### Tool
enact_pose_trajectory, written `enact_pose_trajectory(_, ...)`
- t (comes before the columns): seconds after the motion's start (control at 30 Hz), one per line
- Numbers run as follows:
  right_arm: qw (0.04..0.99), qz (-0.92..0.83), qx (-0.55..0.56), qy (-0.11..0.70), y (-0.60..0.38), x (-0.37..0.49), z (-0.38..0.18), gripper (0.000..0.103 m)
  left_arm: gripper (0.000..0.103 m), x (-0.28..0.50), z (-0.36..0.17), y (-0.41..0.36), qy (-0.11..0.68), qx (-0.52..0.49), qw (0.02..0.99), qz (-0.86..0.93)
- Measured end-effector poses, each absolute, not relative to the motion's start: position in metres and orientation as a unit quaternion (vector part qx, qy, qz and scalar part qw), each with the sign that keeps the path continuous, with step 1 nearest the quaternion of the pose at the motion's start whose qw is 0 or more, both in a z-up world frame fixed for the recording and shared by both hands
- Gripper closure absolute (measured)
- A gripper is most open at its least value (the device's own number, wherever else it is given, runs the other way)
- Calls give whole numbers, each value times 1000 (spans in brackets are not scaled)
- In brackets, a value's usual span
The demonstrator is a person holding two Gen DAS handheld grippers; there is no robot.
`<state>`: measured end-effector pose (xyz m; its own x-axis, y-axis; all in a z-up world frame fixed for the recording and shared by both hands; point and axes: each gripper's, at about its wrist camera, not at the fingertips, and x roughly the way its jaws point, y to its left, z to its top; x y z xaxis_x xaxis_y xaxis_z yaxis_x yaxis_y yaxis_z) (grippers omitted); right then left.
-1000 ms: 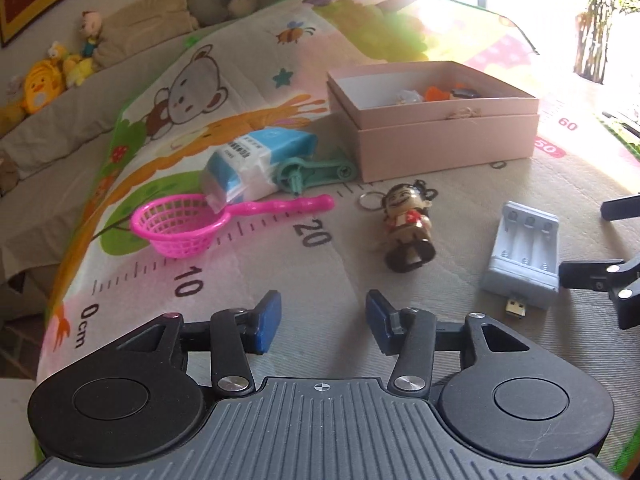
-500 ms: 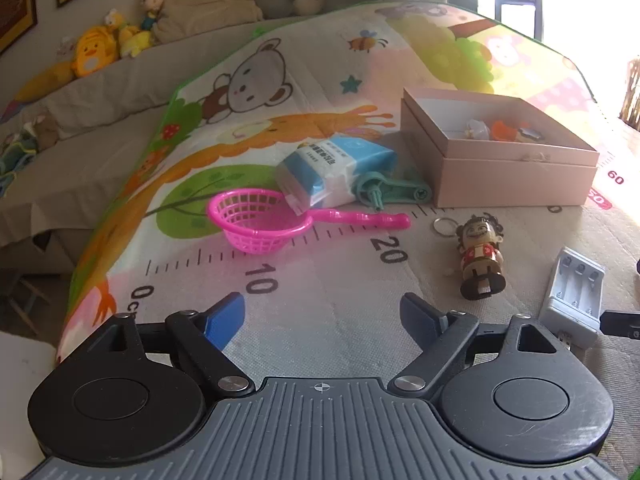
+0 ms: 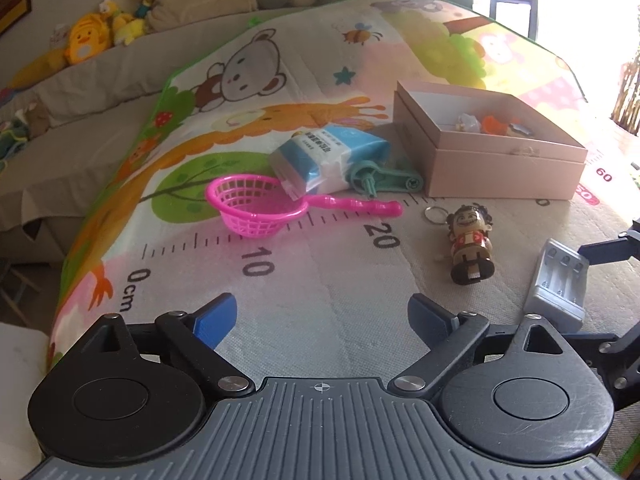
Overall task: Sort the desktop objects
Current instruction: 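Grasp the white battery charger with the right gripper while the left grasps the boy figurine, then lower the charger and figurine into the pink box and open both grippers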
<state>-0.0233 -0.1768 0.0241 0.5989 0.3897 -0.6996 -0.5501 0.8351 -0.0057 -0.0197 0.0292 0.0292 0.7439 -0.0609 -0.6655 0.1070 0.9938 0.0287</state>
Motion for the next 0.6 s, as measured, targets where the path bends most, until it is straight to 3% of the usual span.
enact_pose_trajectory(0.03,887,263,-108,364,-178,-22,24,10,7,-18,29,24,356,32,932,-56)
enact_pose_trajectory(0.3,907,218,-95,347,-205,-44,37,10,11,19,22,-40,367,60,920,-124)
enact_pose_trajectory(0.5,918,182,-84,342,-223,-55,48,11,39,36,13,-64,380,67,911,-144)
enact_pose_trajectory(0.57,920,180,-78,339,-227,-58,55,11,63,33,14,-66,375,75,912,-149)
enact_pose_trajectory(0.6,921,181,-76,336,-229,-59,58,11,69,30,15,-66,373,79,912,-149)
